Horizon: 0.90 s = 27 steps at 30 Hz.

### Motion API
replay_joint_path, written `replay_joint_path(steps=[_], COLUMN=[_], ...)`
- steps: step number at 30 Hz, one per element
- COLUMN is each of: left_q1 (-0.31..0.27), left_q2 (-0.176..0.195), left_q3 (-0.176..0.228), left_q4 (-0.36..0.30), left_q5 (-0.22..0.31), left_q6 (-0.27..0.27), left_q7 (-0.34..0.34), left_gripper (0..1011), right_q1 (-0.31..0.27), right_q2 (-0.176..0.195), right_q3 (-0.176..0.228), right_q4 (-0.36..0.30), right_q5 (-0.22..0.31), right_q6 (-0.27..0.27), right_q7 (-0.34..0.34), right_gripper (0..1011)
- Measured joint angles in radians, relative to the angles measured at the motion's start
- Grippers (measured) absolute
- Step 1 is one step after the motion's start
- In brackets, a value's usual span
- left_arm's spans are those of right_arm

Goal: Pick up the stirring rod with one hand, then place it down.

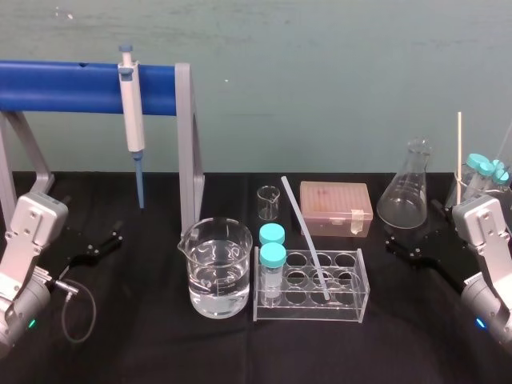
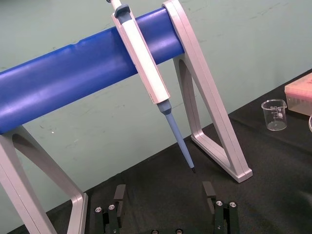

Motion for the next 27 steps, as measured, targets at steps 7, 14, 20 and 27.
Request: replay_joint_path(steps=[7,14,20,27], left_q1=[0.000,0.000,0.000,0.000], left_q2=[0.000,0.000,0.000,0.000], left_q3=[0.000,0.000,0.000,0.000], left_q4=[0.000,0.000,0.000,0.000], left_q5=[0.000,0.000,0.000,0.000], left_q6=[0.000,0.000,0.000,0.000], left_q7=[0.000,0.000,0.000,0.000], left_gripper=[1000,1000,1000,1000], right_q1=[0.000,0.000,0.000,0.000], right_q2=[0.000,0.000,0.000,0.000], right_q3=[0.000,0.000,0.000,0.000], right_q4=[0.000,0.000,0.000,0.000], right_q5=[0.000,0.000,0.000,0.000], right_q6=[0.000,0.000,0.000,0.000], right_q7=[0.000,0.000,0.000,0.000], right_gripper=[1003,1003,1003,1003])
